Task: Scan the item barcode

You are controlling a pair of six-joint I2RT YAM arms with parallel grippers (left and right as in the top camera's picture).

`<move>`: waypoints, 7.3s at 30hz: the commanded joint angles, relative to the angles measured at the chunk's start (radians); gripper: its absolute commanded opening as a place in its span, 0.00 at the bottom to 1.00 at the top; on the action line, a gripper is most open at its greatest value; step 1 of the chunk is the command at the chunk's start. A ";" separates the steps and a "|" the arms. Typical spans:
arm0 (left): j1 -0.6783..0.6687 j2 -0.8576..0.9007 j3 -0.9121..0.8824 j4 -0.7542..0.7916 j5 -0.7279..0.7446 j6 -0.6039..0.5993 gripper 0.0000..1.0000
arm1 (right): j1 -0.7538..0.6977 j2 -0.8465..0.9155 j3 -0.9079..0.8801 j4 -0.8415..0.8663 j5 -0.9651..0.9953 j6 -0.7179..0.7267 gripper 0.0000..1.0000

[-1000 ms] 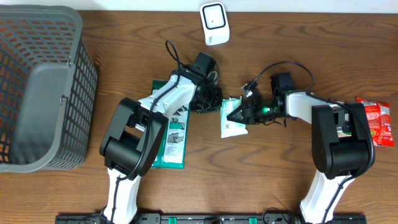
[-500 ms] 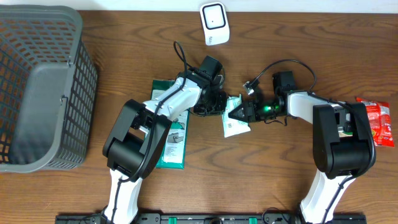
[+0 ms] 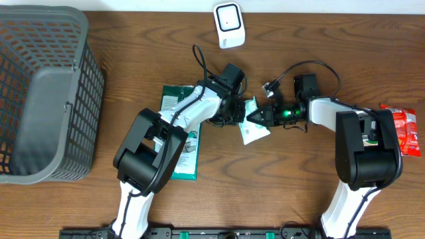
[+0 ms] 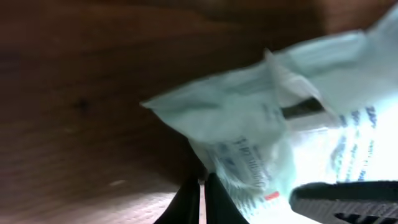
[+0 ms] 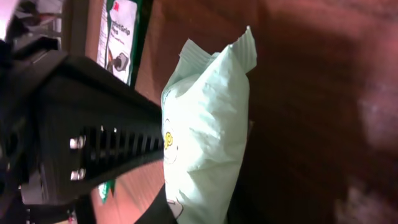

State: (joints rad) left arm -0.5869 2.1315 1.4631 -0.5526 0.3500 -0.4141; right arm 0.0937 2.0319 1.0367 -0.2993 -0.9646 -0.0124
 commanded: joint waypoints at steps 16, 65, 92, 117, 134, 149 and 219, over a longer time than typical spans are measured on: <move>0.138 -0.213 0.011 -0.173 0.099 0.063 0.24 | 0.024 -0.047 -0.003 -0.077 -0.098 0.031 0.08; 0.269 -0.235 0.011 -0.012 0.804 0.222 0.29 | -0.007 -0.317 -0.003 0.076 -0.373 0.308 0.09; 0.245 -0.235 0.011 0.039 0.926 0.150 0.08 | -0.063 -0.317 -0.003 0.159 -0.456 0.329 0.40; 0.273 -0.235 0.011 0.031 0.922 0.147 0.08 | -0.073 -0.317 -0.003 -0.006 -0.597 0.190 0.31; 0.270 -0.235 0.011 -0.043 0.922 0.151 0.08 | -0.072 -0.317 -0.003 -0.050 -0.596 0.167 0.28; 0.270 -0.235 0.011 -0.175 0.922 0.240 0.08 | -0.021 -0.317 -0.003 -0.204 -0.507 0.050 0.27; 0.307 -0.235 0.019 -0.244 0.808 0.372 0.74 | 0.057 -0.317 -0.003 -0.106 -0.276 -0.011 0.01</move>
State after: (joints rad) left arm -0.2901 1.9110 1.4651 -0.8040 1.1748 -0.0441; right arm 0.1463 1.7386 1.0267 -0.4072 -1.3033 0.0025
